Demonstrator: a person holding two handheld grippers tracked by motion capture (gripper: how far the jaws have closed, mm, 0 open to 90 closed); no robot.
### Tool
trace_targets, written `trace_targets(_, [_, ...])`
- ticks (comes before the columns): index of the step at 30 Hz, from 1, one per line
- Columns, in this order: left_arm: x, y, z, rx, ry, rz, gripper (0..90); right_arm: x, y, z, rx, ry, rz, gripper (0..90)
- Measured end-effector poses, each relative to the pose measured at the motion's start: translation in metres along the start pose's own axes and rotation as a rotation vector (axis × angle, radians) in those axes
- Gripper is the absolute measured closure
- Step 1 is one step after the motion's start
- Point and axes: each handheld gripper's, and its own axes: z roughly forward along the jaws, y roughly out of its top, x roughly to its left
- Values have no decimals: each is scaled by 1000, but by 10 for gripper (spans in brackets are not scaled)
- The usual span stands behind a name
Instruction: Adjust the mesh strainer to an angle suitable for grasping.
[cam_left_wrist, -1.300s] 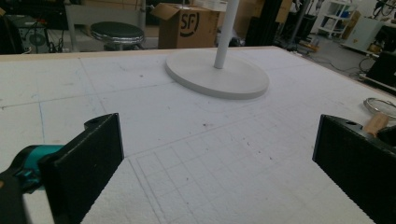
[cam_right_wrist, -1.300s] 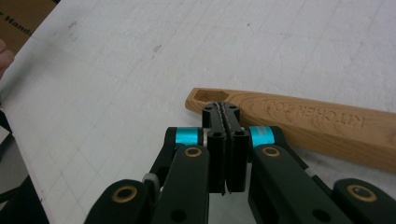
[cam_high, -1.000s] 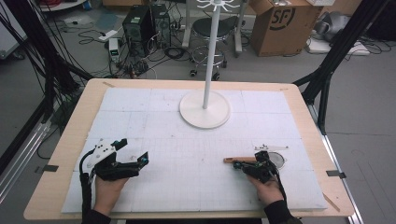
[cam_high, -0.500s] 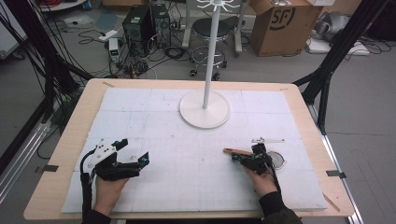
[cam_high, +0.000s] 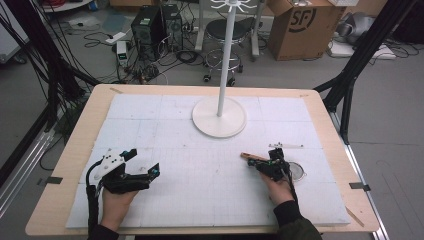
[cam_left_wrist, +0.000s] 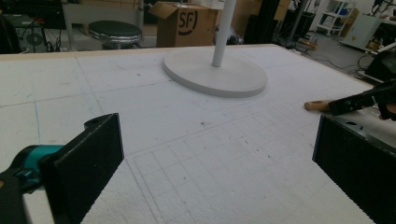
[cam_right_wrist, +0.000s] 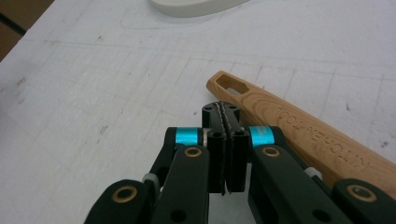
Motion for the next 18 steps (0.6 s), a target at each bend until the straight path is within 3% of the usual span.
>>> trace_targets(7, [0, 0, 1, 4, -4, 1, 25, -4, 3, 2, -23, -10, 18, 897])
trace_targets(13, [-1, -1, 1, 7, -3, 1, 25, -3, 8, 6, -27, -48, 4, 897])
trace_targets(18, [0, -1, 1, 6, -2, 0, 25, -6, 13, 10, -39, -67, 25, 897])
